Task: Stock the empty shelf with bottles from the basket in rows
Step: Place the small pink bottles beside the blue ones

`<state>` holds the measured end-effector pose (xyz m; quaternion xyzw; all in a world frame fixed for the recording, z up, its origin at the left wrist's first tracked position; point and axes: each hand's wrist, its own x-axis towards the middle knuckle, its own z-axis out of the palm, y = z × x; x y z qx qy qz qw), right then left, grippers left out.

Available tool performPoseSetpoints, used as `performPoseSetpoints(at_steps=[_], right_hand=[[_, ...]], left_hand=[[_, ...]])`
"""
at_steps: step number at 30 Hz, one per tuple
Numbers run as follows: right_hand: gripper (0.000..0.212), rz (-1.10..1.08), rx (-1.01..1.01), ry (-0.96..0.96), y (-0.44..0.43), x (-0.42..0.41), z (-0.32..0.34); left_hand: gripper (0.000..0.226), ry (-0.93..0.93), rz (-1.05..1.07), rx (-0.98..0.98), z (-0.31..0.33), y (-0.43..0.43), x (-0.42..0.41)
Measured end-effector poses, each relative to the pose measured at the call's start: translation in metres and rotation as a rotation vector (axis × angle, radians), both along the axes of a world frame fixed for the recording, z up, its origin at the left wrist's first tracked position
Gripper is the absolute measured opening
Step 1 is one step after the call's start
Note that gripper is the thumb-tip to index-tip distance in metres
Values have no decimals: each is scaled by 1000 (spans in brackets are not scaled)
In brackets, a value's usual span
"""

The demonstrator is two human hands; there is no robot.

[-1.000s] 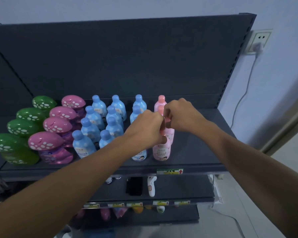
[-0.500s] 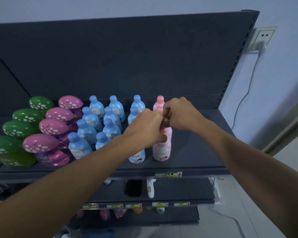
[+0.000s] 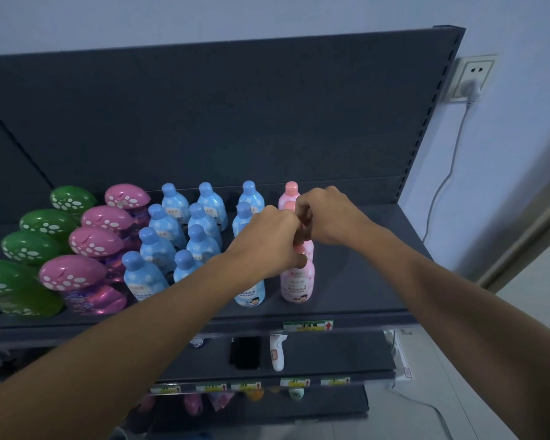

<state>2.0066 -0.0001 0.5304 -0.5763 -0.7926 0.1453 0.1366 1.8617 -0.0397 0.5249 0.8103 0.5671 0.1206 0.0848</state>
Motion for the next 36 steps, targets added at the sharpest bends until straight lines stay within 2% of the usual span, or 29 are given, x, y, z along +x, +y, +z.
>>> performPoseSetpoints(at_steps=[6, 13, 20, 26, 31, 36], right_hand=[[18, -10, -10, 7, 0, 0, -1], [21, -23, 14, -37, -4, -4, 5], [25, -52, 112, -112, -14, -35, 24], [16, -53, 156, -161, -36, -90, 33], [12, -73, 197, -222, -63, -157, 34], [15, -78, 199, -197, -99, -240, 25]], left_hand=[[20, -32, -15, -20, -7, 2, -4], [39, -50, -15, 14, 4, -2, -16], [24, -43, 41, 104, 29, -6, -67], [19, -48, 48, 159, 39, -24, -130], [18, -65, 50, 130, 37, -46, -199], [15, -66, 28, 107, 31, -78, -280]])
